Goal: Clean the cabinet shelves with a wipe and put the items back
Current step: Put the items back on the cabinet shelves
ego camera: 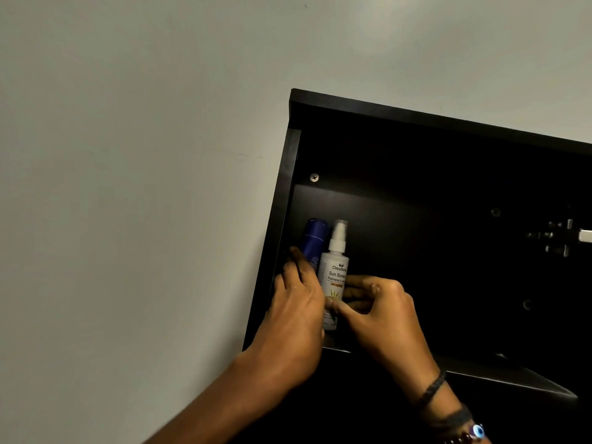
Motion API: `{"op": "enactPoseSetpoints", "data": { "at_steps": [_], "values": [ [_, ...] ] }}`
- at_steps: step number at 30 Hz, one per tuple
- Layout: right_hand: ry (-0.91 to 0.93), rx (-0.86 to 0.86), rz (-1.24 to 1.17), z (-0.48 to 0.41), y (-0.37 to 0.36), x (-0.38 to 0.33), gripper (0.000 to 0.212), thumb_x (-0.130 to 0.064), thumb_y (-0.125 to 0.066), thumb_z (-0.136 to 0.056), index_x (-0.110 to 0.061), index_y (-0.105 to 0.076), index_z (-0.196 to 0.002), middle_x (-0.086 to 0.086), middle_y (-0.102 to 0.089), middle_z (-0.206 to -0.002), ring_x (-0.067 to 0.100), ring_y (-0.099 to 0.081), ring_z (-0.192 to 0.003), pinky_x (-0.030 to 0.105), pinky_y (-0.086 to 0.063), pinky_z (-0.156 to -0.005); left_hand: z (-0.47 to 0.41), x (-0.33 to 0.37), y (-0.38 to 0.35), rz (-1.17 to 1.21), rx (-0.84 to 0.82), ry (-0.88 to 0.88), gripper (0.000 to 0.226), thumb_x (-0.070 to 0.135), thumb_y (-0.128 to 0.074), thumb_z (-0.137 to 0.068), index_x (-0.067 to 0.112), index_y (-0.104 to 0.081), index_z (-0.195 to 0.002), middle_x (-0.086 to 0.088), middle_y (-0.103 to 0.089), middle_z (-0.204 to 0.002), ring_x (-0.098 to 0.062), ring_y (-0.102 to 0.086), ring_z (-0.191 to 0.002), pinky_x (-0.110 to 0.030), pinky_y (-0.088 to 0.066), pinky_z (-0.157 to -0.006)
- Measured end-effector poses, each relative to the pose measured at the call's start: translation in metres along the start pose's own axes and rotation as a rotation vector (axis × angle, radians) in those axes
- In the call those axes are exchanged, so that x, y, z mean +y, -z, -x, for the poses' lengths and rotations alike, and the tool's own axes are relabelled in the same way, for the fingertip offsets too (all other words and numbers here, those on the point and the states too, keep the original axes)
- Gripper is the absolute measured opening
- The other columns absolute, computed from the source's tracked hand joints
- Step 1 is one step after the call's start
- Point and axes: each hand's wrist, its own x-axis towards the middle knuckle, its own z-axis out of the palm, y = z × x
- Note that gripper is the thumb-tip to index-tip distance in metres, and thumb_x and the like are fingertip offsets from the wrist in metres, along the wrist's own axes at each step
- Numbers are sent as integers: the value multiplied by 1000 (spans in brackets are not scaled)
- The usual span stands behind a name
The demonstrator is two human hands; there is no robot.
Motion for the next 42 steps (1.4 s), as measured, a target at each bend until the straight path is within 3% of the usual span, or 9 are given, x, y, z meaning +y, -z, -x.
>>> {"op": "enactPoseSetpoints", "data": {
  "at_steps": [8,15,22,25,27,29,32,36,42],
  "values": [
    [2,50,63,2,-4,-6,30,-29,-79,-72,-29,-68,-100,-23,-62,-72,-13,-62,-69,2,-48,-58,4,1,4,-68,142,-59,96,15,-70,-81,14,0,-146,-11,-11,-147,-26,-43,-125,-31,-45,-99],
    [1,100,162,8,-8,-10,32,-37,-75,-75,-28,-69,-105,-20,-68,-84,-14,-55,-67,-2,-42,-55,6,3,7,-130,119,-46,85,16,-62,-88,9,-2,-147,-15,-8,-151,-28,-40,-129,-33,-42,-103],
    [12,195,321,25,-5,-16,39,-47,-65,-81,-25,-66,-113,-8,-71,-105,11,-65,-99,25,-51,-78,15,-1,2,-110,106,-82,88,16,-58,-89,7,8,-147,-15,5,-154,-28,-28,-137,-32,-36,-107],
    [54,211,370,37,-5,-13,41,-50,-52,-89,-27,-60,-122,-8,-68,-116,11,-63,-105,27,-49,-84,24,-5,-2,-76,111,-128,86,14,-54,-90,8,10,-147,-14,9,-155,-27,-21,-141,-31,-32,-110],
    [87,168,399,47,-5,-12,43,-48,-40,-95,-28,-52,-131,-9,-62,-125,9,-57,-114,28,-40,-99,33,-9,-8,-58,187,-205,82,7,-51,-88,7,5,-148,-17,5,-156,-28,-16,-143,-33,-25,-114],
    [113,130,486,58,-6,-12,48,-49,-26,-98,-30,-41,-139,-5,-51,-139,10,-43,-131,38,-17,-117,42,-16,-21,-73,335,-297,74,4,-47,-84,6,-11,-148,-18,-12,-156,-28,-19,-143,-41,-22,-117],
    [130,127,555,85,-11,-7,51,-46,-18,-98,-32,-23,-147,3,-21,-157,16,-11,-147,45,1,-120,67,-24,-47,-91,466,-366,62,9,-44,-87,7,-24,-146,-15,-22,-154,-27,-17,-144,-49,-19,-117],
    [88,122,448,137,-27,9,53,-39,-23,-102,-33,-4,-150,0,12,-160,15,14,-147,44,4,-120,117,-29,-87,18,390,-393,65,4,-48,-89,8,-20,-147,-15,-14,-156,-27,-7,-146,-52,-14,-117],
    [-119,89,333,239,-70,59,54,-28,-31,-103,-28,-5,-151,-1,9,-160,12,11,-147,44,-1,-121,194,-44,-159,122,181,-366,61,4,-50,-92,2,-19,-145,-18,-13,-155,-30,-9,-145,-53,-14,-117]
  ]
}}
